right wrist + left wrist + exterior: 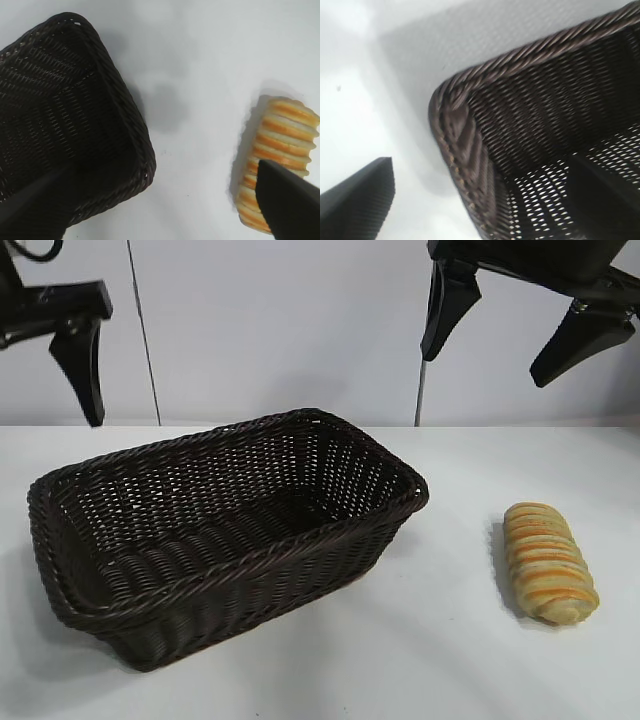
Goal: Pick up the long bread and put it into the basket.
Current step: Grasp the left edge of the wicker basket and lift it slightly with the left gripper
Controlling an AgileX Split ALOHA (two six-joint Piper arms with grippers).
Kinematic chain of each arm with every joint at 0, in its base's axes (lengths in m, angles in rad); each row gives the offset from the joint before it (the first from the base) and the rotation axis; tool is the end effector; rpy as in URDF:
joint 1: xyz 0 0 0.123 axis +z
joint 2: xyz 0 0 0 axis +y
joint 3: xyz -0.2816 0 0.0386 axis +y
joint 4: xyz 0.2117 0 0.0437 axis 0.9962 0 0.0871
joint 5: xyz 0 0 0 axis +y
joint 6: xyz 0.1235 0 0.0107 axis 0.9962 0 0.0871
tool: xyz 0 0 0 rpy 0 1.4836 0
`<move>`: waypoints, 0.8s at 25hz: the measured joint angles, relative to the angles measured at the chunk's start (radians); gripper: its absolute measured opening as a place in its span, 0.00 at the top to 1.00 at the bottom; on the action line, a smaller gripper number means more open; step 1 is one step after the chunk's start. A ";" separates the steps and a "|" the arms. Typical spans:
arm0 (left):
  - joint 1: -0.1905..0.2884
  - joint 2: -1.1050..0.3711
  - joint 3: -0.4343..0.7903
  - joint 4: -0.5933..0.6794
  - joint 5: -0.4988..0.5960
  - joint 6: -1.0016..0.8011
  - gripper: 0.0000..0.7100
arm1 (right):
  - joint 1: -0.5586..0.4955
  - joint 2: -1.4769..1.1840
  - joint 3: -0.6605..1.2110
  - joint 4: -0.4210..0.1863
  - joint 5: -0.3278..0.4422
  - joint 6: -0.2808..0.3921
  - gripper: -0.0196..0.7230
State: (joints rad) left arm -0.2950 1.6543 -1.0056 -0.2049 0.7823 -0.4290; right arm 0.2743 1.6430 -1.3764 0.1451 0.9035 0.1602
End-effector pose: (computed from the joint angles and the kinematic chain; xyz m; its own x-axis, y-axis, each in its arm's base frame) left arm 0.2683 -0.1001 0.1881 -0.9544 -0.2728 -0.1216 -0.2375 0.9400 -0.2450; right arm 0.3165 0.1037 0.2789 -0.9010 0.0022 -0.4338 -0.1008 0.9716 0.2142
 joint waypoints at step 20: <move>0.000 0.143 0.017 -0.109 -0.116 0.085 0.33 | 0.000 0.000 0.000 0.002 0.011 0.000 0.04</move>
State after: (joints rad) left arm -0.2950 1.7975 -0.9888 -0.3139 0.6667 -0.3444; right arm 0.2743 1.6430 -1.3764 0.1475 0.9143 0.1602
